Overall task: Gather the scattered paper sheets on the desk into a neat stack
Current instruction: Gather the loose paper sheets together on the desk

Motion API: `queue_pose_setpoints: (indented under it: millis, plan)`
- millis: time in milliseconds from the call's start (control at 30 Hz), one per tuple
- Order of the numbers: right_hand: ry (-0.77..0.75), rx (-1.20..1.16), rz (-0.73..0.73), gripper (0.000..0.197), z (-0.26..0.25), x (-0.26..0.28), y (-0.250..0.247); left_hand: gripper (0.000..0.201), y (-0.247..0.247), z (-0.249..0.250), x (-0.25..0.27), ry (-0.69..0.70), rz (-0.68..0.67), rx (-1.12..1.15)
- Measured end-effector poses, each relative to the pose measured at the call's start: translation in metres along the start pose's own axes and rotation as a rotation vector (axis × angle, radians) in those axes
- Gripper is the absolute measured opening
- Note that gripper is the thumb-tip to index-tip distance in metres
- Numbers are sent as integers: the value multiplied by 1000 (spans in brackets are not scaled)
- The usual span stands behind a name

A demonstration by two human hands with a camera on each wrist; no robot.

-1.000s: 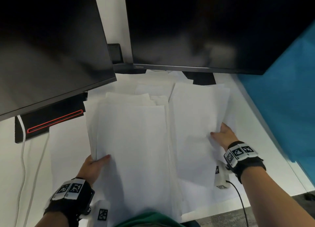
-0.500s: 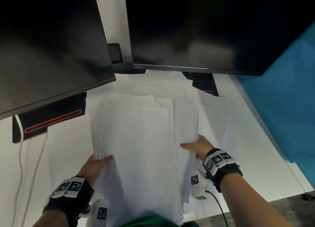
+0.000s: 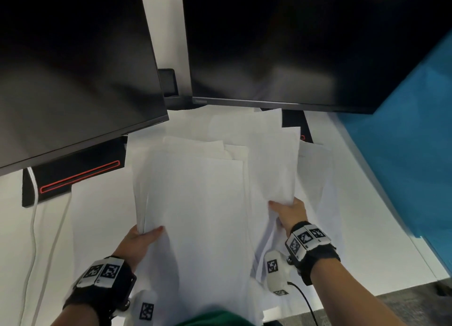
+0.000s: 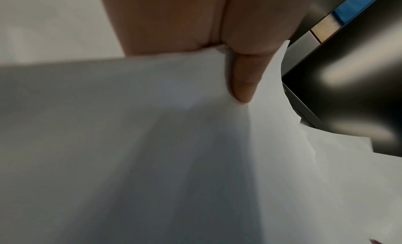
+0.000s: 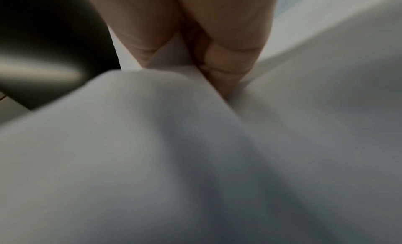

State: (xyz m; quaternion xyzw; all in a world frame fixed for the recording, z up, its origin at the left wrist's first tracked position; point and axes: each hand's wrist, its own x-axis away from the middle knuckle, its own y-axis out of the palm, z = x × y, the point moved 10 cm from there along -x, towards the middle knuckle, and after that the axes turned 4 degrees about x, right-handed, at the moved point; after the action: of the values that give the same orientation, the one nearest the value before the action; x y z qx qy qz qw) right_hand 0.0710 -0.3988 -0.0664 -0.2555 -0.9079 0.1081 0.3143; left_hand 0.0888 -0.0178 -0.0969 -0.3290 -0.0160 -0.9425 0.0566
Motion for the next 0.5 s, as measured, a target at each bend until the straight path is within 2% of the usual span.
queue_pose_setpoints:
  millis: [200,367,467,500]
  plan:
    - [-148,9,157,25,-20,10,-60,11,3,1,1,9,11,-66]
    - [-261,85,190,19,-45,26,-95,7,2,2,3,-18,16,-123]
    - [-385,59,256,7,-68,44,-117,7,1,2,2,-27,19,-143]
    - [-444,53,291,9,-78,52,-123,7,0,1,1,-27,26,-155]
